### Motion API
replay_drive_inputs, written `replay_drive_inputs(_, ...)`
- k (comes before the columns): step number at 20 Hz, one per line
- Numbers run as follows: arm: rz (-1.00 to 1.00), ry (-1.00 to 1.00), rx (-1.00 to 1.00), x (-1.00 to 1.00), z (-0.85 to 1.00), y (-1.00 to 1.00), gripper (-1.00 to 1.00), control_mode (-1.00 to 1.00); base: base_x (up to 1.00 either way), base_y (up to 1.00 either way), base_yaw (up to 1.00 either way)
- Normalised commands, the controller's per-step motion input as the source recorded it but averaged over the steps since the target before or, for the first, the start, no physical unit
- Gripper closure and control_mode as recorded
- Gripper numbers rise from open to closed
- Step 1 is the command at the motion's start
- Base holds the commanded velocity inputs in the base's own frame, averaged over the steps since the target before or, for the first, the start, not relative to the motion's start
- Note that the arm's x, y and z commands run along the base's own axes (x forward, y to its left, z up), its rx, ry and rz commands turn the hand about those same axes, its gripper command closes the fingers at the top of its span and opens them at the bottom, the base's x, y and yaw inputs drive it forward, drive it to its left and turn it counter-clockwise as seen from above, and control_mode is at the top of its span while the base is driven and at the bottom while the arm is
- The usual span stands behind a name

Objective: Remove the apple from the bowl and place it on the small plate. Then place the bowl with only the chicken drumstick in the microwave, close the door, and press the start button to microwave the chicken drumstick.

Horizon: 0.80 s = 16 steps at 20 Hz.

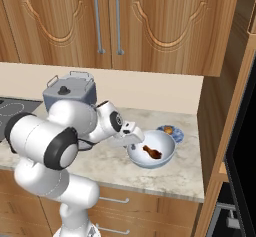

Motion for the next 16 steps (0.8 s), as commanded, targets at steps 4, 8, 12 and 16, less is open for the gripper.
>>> replay_drive_inputs(4, 0.0, -0.03, -0.01, -0.17, 0.36, 0.0, 1.0, -1.0, 0.0, 0.0, 0.0)
replay_drive_inputs(8, 0.0, -0.07, 0.0, -0.3, 0.67, 0.0, 1.0, -1.0, 0.0, 0.0, 0.0)
replay_drive_inputs(12, 0.0, 0.0, 0.0, -0.27, 0.7, 0.0, 1.0, -1.0, 0.0, 0.0, 0.0)
replay_drive_inputs(16, 0.0, 0.0, 0.0, -0.35, 0.63, 0.0, 1.0, -1.0, 0.0, 0.0, 0.0)
